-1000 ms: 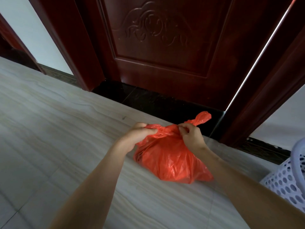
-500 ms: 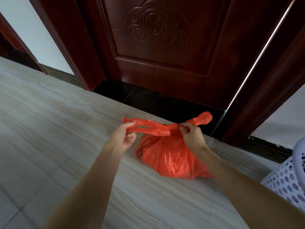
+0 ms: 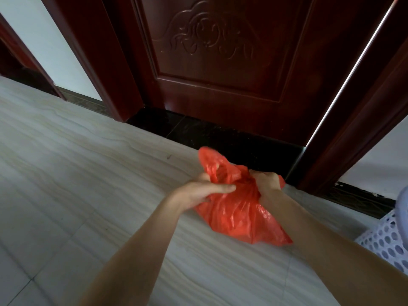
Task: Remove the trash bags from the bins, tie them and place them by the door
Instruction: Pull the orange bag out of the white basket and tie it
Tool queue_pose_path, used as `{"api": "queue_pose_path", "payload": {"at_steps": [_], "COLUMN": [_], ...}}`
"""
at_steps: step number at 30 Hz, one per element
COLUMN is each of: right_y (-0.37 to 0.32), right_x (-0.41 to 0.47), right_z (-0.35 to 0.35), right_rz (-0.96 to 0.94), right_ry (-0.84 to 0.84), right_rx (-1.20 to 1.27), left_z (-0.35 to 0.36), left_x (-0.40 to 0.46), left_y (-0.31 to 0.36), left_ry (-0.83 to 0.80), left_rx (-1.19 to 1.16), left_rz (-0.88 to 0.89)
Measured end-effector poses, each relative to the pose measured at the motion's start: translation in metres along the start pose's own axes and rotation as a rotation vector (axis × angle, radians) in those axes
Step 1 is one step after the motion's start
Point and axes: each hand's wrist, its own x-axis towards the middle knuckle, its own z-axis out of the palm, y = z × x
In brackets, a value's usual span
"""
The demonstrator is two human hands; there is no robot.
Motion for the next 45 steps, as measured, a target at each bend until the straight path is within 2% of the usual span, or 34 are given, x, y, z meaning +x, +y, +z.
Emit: {"api": "queue_pose_path", "payload": {"at_steps": [2, 4, 5, 7, 8, 9, 11, 12, 14, 15, 16, 17, 20, 21, 24, 25, 28, 30, 35, 41, 45], "right_y": [-0.002, -0.003, -0.003, -0.003, -0.004, -0.004, -0.004, -0.004, -0.004, -0.005, -0.005, -0.005, -0.004, -0.004, -0.002, -0.002, -0.003, -0.004, -0.008, 0.009, 0.009], "right_x": [-0.003, -0.003, -0.004, -0.005, -0.005, -0.005, -0.003, -0.001, 0.0, -0.001, -0.002, -0.004, -0.006, -0.007, -0.009, -0.009, -0.008, -0.008, -0.007, 0.008, 0.007], "right_z": [0.002, 0.002, 0.001, -0.002, -0.004, -0.005, -0.007, -0.007, -0.006, -0.005, -0.003, -0.003, -0.003, -0.004, -0.006, -0.007, -0.002, 0.003, 0.008, -0.017, -0.026], "right_rz": [0.052, 0.099, 0.117, 0.142, 0.152, 0.164, 0.18, 0.188, 0.191, 0.188, 0.18, 0.165, 0.137, 0.141, 0.145, 0.142, 0.154, 0.163, 0.069, 0.192, 0.229], "right_ry": [-0.03, -0.083, -0.105, -0.128, -0.136, -0.142, -0.143, -0.142, -0.157, -0.177, -0.206, -0.243, -0.38, -0.424, -0.481, -0.477, -0.432, -0.352, -0.094, 0.151, 0.161], "right_rx": [0.03, 0.09, 0.112, 0.127, 0.134, 0.13, 0.122, 0.11, 0.098, 0.097, 0.094, 0.089, 0.047, 0.015, -0.067, -0.067, -0.014, 0.037, 0.045, 0.067, 0.091], "left_z": [0.005, 0.008, 0.006, 0.0, -0.001, -0.003, -0.004, -0.004, -0.004, -0.004, -0.003, -0.003, -0.001, 0.0, 0.005, 0.008, 0.017, 0.021, 0.018, -0.011, -0.028], "left_x": [0.005, 0.007, 0.01, 0.019, 0.022, 0.024, 0.028, 0.028, 0.029, 0.03, 0.034, 0.039, 0.049, 0.05, 0.045, 0.044, 0.037, 0.04, 0.05, 0.039, 0.036], "left_y": [0.009, 0.016, 0.015, 0.009, 0.005, -0.001, -0.014, -0.019, -0.024, -0.026, -0.027, -0.03, -0.03, -0.027, -0.016, -0.013, -0.004, 0.0, -0.003, -0.039, -0.054], "left_ry": [-0.076, -0.113, -0.056, 0.19, 0.33, 0.439, 0.571, 0.559, 0.433, 0.384, 0.379, 0.415, 0.623, 0.68, 0.73, 0.734, 0.68, 0.678, 0.809, 0.955, 0.99], "left_rx": [-0.293, -0.697, -0.878, -1.099, -1.057, -0.908, -0.452, -0.23, 0.229, 0.436, 0.591, 0.65, 0.418, 0.403, 0.495, 0.418, 0.004, -0.18, -0.623, -0.6, -0.502], "left_rz": [0.088, 0.164, 0.196, 0.235, 0.239, 0.231, 0.181, 0.147, 0.041, 0.042, 0.083, 0.111, 0.157, 0.172, 0.258, 0.27, 0.27, 0.267, 0.034, -0.12, -0.177]}}
